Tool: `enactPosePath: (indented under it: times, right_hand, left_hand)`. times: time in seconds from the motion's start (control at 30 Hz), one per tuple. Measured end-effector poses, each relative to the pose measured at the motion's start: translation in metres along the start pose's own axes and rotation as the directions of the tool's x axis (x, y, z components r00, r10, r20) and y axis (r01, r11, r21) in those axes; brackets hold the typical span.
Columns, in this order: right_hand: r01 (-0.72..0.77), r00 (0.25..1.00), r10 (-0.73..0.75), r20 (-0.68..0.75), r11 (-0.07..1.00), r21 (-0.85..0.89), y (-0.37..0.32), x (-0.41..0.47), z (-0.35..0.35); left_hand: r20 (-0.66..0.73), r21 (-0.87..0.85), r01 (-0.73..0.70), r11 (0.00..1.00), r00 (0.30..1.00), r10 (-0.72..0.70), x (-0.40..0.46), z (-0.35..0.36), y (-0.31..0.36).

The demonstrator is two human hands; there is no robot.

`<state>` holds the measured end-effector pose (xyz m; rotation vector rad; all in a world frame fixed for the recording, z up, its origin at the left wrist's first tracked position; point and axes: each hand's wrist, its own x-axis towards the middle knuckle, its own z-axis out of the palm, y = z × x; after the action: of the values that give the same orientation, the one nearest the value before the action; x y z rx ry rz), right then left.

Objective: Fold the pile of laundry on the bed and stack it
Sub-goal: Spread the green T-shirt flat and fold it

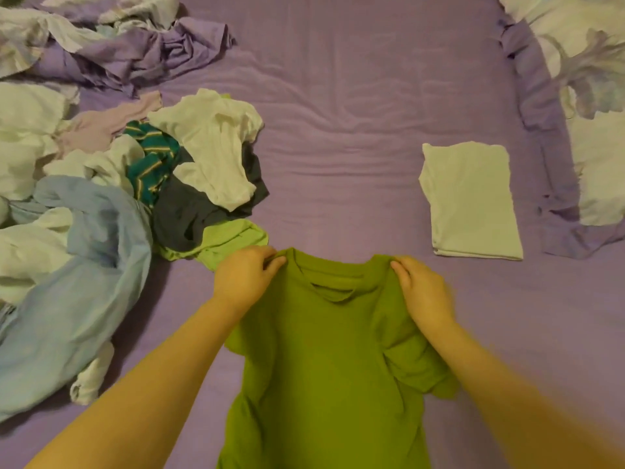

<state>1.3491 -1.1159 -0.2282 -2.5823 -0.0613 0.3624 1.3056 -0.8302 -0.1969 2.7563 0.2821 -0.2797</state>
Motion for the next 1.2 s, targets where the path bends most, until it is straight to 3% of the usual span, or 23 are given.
enactPosePath:
  times: [0.17,0.37,0.43,0.53,0.67,0.8,0.93,1.07,1.2]
  right_hand:
    - [0.065,0.995,-0.071,-0.063,0.993,-0.096,-0.002,0.051,0.005]
    - [0.09,0.996,-0.086,0.027,0.959,-0.269,0.006,0.085,0.039]
    - [0.111,0.992,-0.091,0.087,0.96,-0.259,0.014,0.08,0.053]
    - [0.109,0.993,-0.097,0.064,0.97,-0.215,0.025,0.066,0.062]
    - [0.025,1.0,-0.024,0.01,0.987,-0.157,0.043,0.04,0.054]
    - [-0.05,0.996,0.057,0.068,0.994,-0.102,0.065,0.007,0.049]
    - [-0.024,0.994,0.036,0.104,0.993,-0.119,0.087,-0.019,0.045]
    - [0.017,1.0,-0.017,0.005,0.981,-0.194,0.103,-0.035,0.045]
    - [-0.111,0.987,0.134,0.093,0.97,-0.217,0.112,-0.037,0.041]
  left_hand:
    - [-0.097,0.027,0.011,1.0,0.995,-0.008,0.058,-0.004,-0.015]
    - [-0.023,0.076,0.071,0.995,0.997,-0.07,0.098,0.038,-0.019]
    - [0.001,0.136,0.081,0.987,0.997,-0.082,0.097,0.056,-0.018]
    - [-0.08,0.145,0.104,0.984,0.992,-0.094,0.088,0.072,-0.011]
    - [-0.155,0.056,-0.146,0.988,0.976,0.153,0.077,0.082,0.026]
    - [-0.03,-0.069,-0.379,0.923,0.925,0.378,0.077,0.098,0.077]
    - [0.102,-0.083,-0.426,0.901,0.896,0.433,0.083,0.123,0.116]
    - [0.143,-0.069,-0.417,0.906,0.895,0.422,0.092,0.141,0.139]
    - [0.179,0.003,-0.396,0.918,0.904,0.389,0.101,0.153,0.152]
